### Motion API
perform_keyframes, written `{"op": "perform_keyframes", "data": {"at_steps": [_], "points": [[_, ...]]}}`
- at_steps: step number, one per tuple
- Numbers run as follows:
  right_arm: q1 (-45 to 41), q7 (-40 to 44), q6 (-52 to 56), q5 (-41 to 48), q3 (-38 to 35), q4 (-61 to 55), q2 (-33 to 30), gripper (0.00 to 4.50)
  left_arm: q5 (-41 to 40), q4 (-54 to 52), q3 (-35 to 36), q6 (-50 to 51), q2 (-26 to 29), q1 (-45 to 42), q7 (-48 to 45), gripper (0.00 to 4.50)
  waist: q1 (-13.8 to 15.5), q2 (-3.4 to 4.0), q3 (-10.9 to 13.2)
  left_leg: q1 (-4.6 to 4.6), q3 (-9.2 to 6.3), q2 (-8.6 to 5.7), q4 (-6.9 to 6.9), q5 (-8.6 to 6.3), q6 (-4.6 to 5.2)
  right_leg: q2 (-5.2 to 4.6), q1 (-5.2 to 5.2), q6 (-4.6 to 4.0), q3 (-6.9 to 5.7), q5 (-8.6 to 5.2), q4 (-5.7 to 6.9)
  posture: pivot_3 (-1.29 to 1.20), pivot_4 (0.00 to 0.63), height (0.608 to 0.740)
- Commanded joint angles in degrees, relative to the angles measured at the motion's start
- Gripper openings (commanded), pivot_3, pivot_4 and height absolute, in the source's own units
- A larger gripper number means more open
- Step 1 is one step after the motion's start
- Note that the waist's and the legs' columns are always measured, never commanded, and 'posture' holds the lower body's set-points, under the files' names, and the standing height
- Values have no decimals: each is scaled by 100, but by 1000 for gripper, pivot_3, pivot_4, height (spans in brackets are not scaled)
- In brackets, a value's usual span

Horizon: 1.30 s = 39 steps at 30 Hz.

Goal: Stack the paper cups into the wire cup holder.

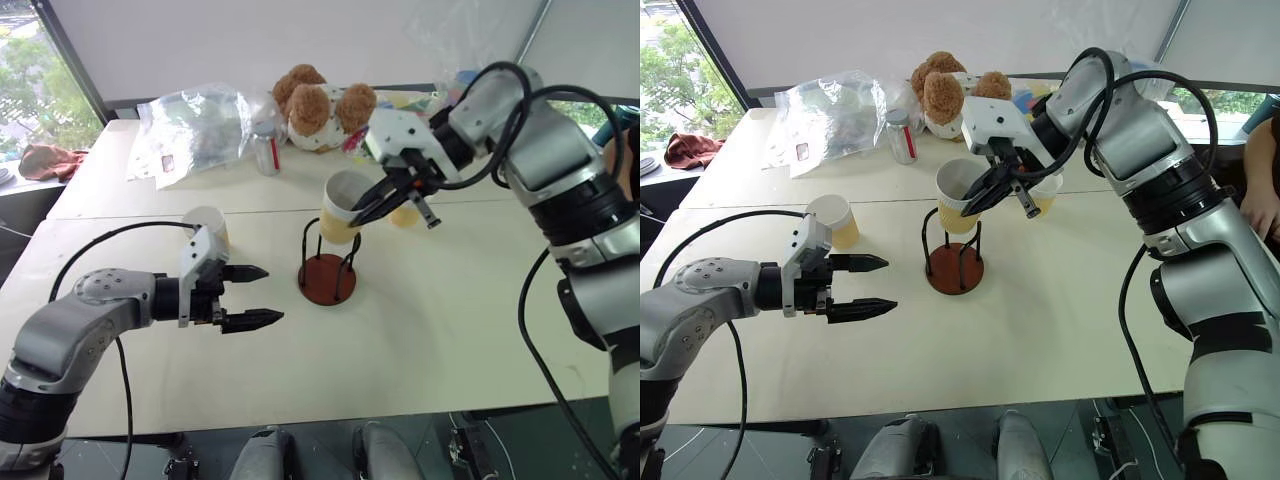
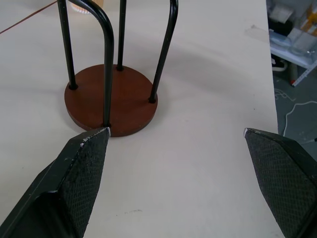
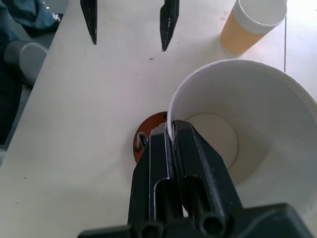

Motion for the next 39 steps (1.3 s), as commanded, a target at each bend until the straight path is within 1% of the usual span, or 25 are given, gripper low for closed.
{"op": "perform_keyframes", "data": {"at_steps": [1,4,6,10,11,12,14,15,17,18,22,25,29,32,35,37,39], "points": [[34,8,79,153,-8,-191,26,54,-23,-130,80,-43,-9,-53,39,4500,0,0,0,0,0,0,0,-1,1,0,0,0,0,0,0,0,150,740],[132,8,87,120,25,-212,120,54,-29,-126,83,-40,-18,-60,66,4500,-3,0,0,0,0,-1,0,-2,3,-2,0,0,0,0,0,0,150,740],[177,8,15,-28,-37,-90,302,54,-21,-116,87,-50,-42,-64,99,4500,-7,0,0,0,0,-1,0,-1,2,-2,0,0,0,0,0,0,150,740],[232,8,-112,-218,-123,29,464,54,-17,-104,78,-53,-68,-79,120,4500,-12,0,0,0,0,-1,-1,3,-6,-2,-2,0,-1,0,2,0,150,740],[240,8,-123,-255,-153,57,506,579,-3,-78,68,-63,-80,-93,123,4500,-3,0,0,-1,1,-2,-1,5,-9,-2,-2,0,-1,0,1,0,150,740],[243,8,-106,-259,-180,69,532,850,10,-47,57,-73,-91,-105,125,4500,3,0,0,-1,0,-2,-1,9,-17,-2,-2,0,-2,0,2,0,150,740],[237,8,-96,-299,-241,103,577,1772,46,14,31,-103,-115,-126,127,4500,1,0,0,-1,0,-3,-1,11,-19,-4,-1,0,-3,0,1,0,150,740],[232,8,-94,-312,-260,112,587,2245,57,32,24,-111,-126,-134,128,4500,-1,0,0,-1,0,-3,-1,11,-19,-4,-1,0,-3,0,1,0,150,740],[225,8,-79,-323,-282,112,585,3351,77,55,16,-116,-148,-150,127,4500,1,0,0,-1,0,-3,-1,11,-19,-4,-2,0,-3,0,1,0,150,740],[221,8,-65,-319,-299,98,569,3801,91,74,9,-122,-162,-162,125,4500,0,0,0,-1,0,-3,-1,11,-19,-4,-2,0,-4,0,1,0,150,740],[192,8,31,-278,-410,34,481,3801,134,108,-9,-126,-203,-192,119,4500,0,0,0,-1,0,-3,-1,10,-18,-4,-2,0,-4,0,1,0,150,740],[18,-36,249,-399,-858,303,120,3801,46,50,64,-57,-215,-263,139,4500,13,0,0,-1,0,-3,-1,10,-18,-5,-2,0,-4,0,1,0,150,740],[41,-574,335,-780,-1365,688,-423,3801,-276,-132,301,163,-104,-409,108,4500,39,0,0,-6,-4,-10,-2,8,-17,-15,-1,-1,-6,0,-3,0,150,740],[591,-1068,-94,-1277,-1519,989,-829,3801,-572,-170,362,399,92,-753,-81,4500,15,-2,0,-7,-2,-11,-6,5,-15,-16,1,-1,-6,-1,-17,0,150,740],[1083,-1519,-553,-1610,-1570,1283,-772,3801,-623,-139,236,461,261,-1025,-276,4500,-21,-2,-3,-2,0,-10,-12,10,-23,-13,12,-1,-7,-1,-33,0,150,740],[1173,-1841,-925,-1833,-1574,1713,-565,3801,-610,-70,141,462,310,-1174,-360,4500,-72,12,6,-1,11,-10,-11,11,-23,-12,10,0,-1,0,-32,0,150,740],[1157,-1987,-1184,-1982,-1587,2073,-406,3801,-562,-4,101,457,303,-1254,-391,4500,-130,17,9,-1,16,-10,-10,15,-26,-9,6,0,1,0,-23,0,150,740]]}}
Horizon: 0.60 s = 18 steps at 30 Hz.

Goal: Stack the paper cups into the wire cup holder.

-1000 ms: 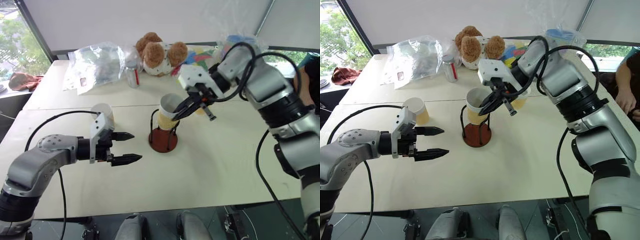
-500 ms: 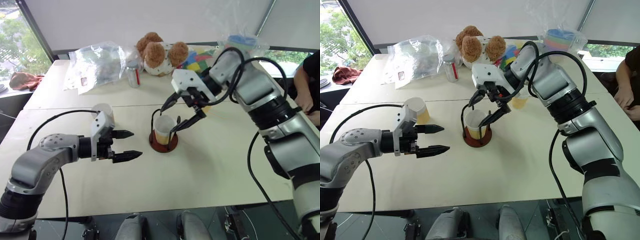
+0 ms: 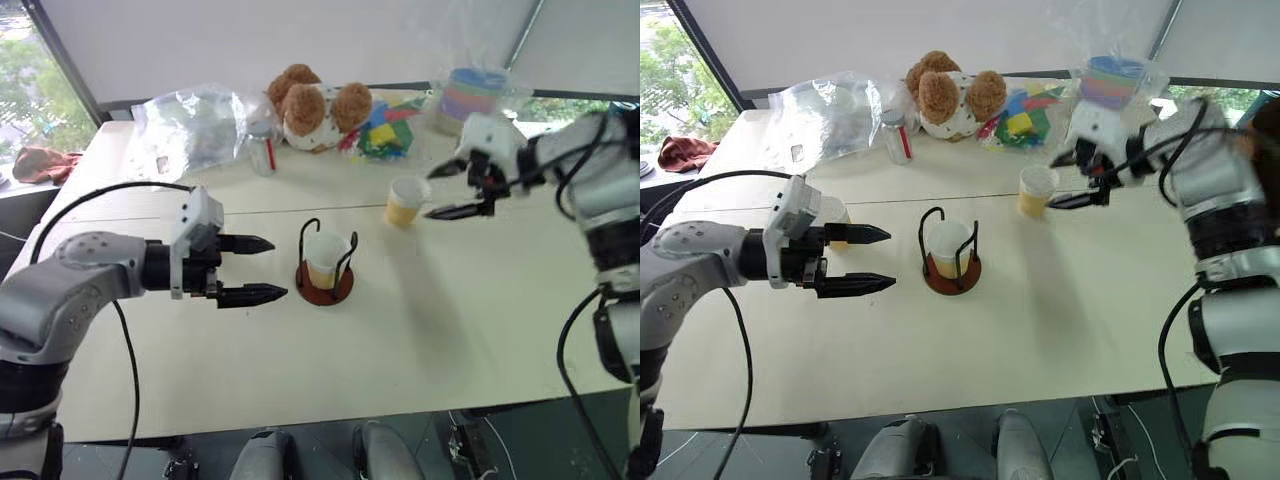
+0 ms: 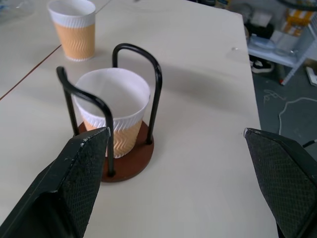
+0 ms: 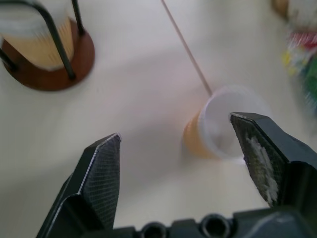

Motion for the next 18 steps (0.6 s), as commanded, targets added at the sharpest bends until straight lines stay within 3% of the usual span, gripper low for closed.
{"op": "perform_keyframes", "data": {"at_steps": [1,6,15,18], "points": [[-286,-379,-617,-290,-153,510,205,3801,9,22,-46,-37,63,-159,-100,4500,-44,1,1,0,0,0,0,1,-2,4,-3,0,0,0,7,0,150,740],[-721,-846,-1403,-748,-82,1826,609,3801,135,86,-111,-63,118,-134,-134,4500,-45,0,1,0,-1,9,4,3,-5,29,-4,1,1,0,14,0,150,740],[-1347,-1228,-1981,-1308,-23,3218,1172,3801,125,-52,4,-23,71,159,53,4500,-45,-3,3,-1,-3,10,7,4,-5,28,-1,1,3,0,25,0,150,740],[-1424,-1234,-1985,-1501,24,3492,1316,2459,156,-20,12,-58,69,208,88,4500,-43,-3,3,-1,-4,10,7,5,-6,28,-1,1,3,0,25,0,150,740]]}}
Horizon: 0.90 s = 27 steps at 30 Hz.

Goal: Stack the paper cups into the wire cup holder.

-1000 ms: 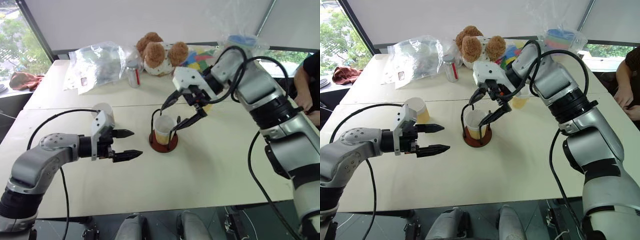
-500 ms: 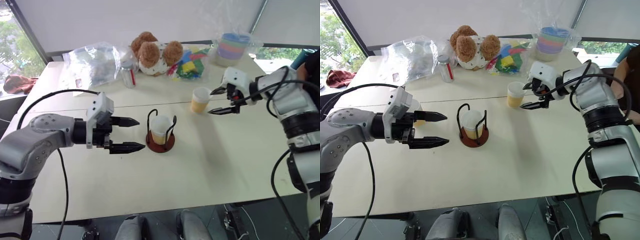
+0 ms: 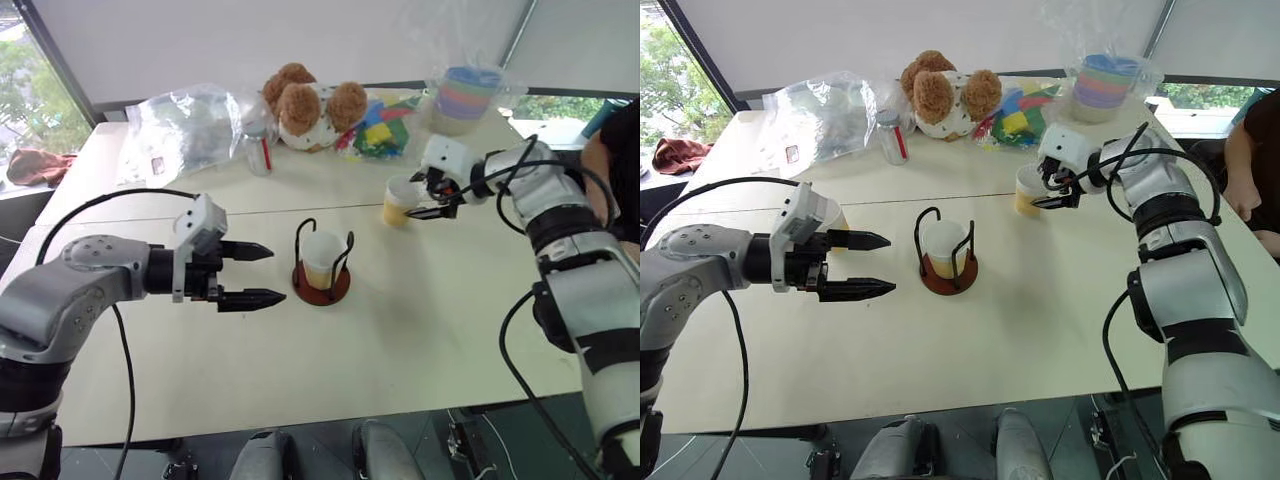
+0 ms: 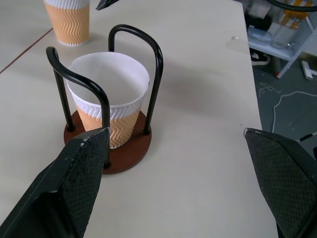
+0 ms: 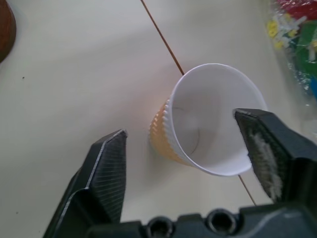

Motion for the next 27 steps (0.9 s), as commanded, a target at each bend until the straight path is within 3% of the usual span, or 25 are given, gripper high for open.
{"op": "perform_keyframes", "data": {"at_steps": [1,4,5,12,15,17,19,22,27], "points": [[-264,-49,-39,-174,-25,226,90,1953,23,-88,148,-78,26,1,66,4500,1,0,0,0,-1,0,0,0,0,0,0,0,0,0,0,0,150,740],[-276,-216,0,-326,-21,426,161,377,44,-82,155,-102,4,15,139,4500,4,0,0,0,-1,0,0,0,-1,0,0,0,0,0,0,0,150,740],[-290,-248,7,-353,-40,459,171,75,49,-83,166,-113,6,31,156,4500,3,0,0,0,-2,0,0,1,-1,0,1,0,0,0,0,0,150,740],[-664,155,-197,-225,-256,331,118,75,69,-83,225,-198,42,161,211,4500,-9,3,2,0,-2,1,0,2,-3,1,2,0,0,0,0,0,150,740],[-1118,1359,-227,140,-436,-178,112,75,82,-57,237,-216,119,205,153,4500,-15,15,9,0,-2,1,-1,2,-3,2,0,0,-1,0,0,0,150,740],[-1210,2388,239,670,-493,-957,97,75,107,-2,224,-229,191,195,72,4500,-16,19,12,0,-2,3,-2,2,-3,5,-1,1,-1,0,2,0,150,740],[-1038,2859,1001,1506,-222,-2110,-99,75,133,52,193,-246,245,169,-6,4500,-8,19,11,0,-7,8,-4,1,-3,10,-1,1,-3,0,3,0,150,740],[-647,2898,2268,2864,401,-4061,-637,75,184,128,119,-276,265,107,-99,4500,62,17,10,-2,-24,6,-3,0,-1,3,2,1,-7,1,6,0,150,740],[-525,2898,3053,3561,709,-5094,-982,75,281,195,43,-310,221,46,-173,4500,147,16,10,-2,-19,-8,3,-16,26,-20,4,0,-7,0,-2,0,150,740]]}}
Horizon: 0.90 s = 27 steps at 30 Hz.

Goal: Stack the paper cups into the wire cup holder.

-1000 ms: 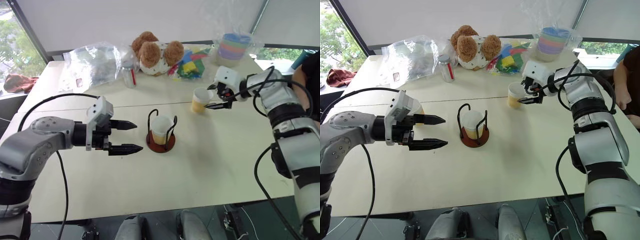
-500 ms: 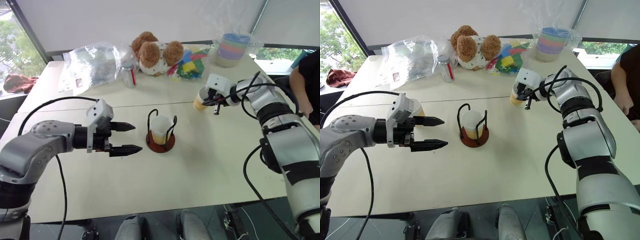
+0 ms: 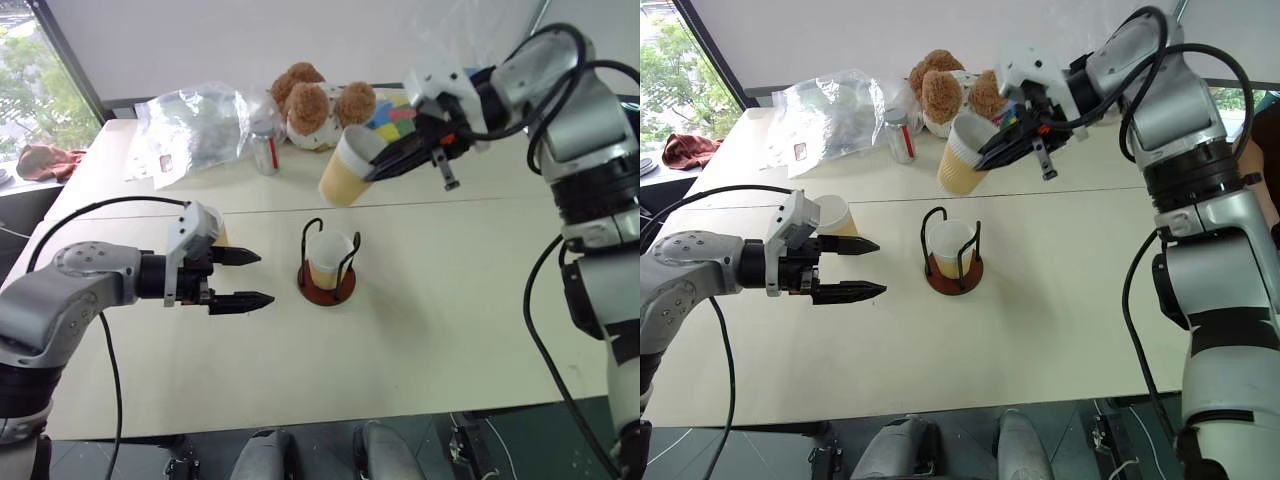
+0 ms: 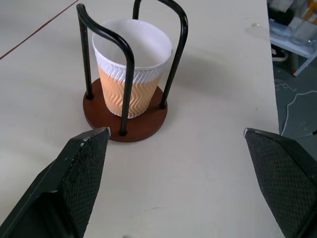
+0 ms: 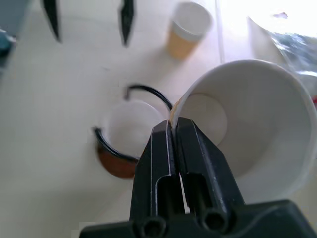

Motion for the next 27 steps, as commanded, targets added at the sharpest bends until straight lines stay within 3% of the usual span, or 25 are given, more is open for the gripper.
{"op": "perform_keyframes", "data": {"at_steps": [1,9,26,27], "points": [[-63,14,312,469,119,-538,-241,75,74,-5,20,-147,13,-156,-84,4500,17,0,0,1,0,-2,2,-3,6,-3,-2,0,0,0,-2,0,150,740],[152,14,4,652,778,-806,-512,75,126,-35,45,-158,-20,-165,-98,4500,8,0,0,1,4,-3,1,-4,7,-4,-7,0,-2,0,0,0,150,740],[-61,14,-563,303,1035,0,-20,75,43,-235,159,-103,-160,55,124,4500,17,-1,1,0,7,-1,1,-3,6,1,-10,0,-2,0,2,0,150,740],[-57,14,-575,299,1042,-3,-24,599,39,-244,164,-98,-164,61,131,4500,17,-1,1,0,7,-1,2,-3,6,1,-10,0,-3,0,2,0,150,740]]}}
